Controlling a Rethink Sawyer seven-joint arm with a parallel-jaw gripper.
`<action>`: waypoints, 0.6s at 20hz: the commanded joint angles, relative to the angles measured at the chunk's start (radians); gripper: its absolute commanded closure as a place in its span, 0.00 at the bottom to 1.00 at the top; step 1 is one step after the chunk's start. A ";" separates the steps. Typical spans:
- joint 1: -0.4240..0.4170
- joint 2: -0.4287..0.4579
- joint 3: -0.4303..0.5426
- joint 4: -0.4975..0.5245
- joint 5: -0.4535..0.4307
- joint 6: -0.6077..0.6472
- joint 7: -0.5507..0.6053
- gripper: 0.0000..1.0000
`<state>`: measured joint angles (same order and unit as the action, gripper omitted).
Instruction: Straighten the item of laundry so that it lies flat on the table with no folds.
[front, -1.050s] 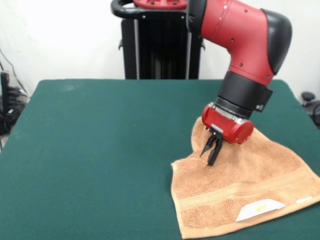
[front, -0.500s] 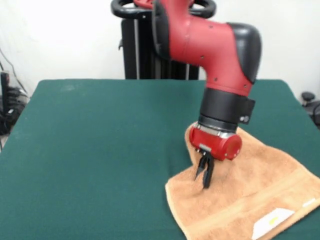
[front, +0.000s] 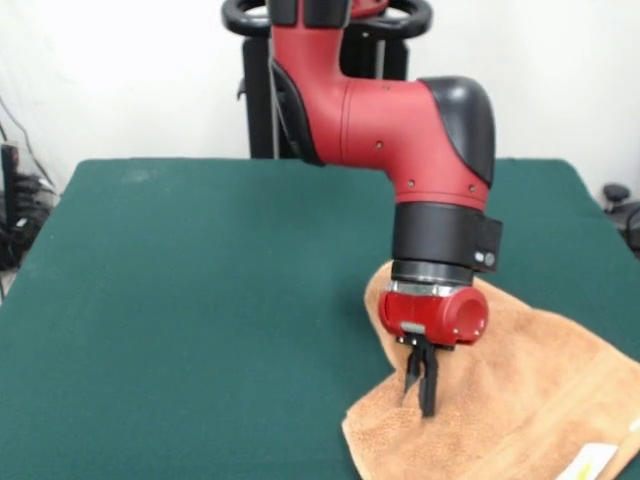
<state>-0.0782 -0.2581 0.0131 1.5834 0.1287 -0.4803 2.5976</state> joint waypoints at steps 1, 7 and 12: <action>-0.017 0.105 0.289 0.081 -0.062 0.044 0.250 1.00; 0.073 0.029 0.172 0.093 0.084 0.316 0.108 1.00; 0.050 -0.026 0.183 0.112 0.098 0.554 0.064 1.00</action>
<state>-0.0752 -0.3066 0.0606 1.5840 0.1875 -0.2822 2.5976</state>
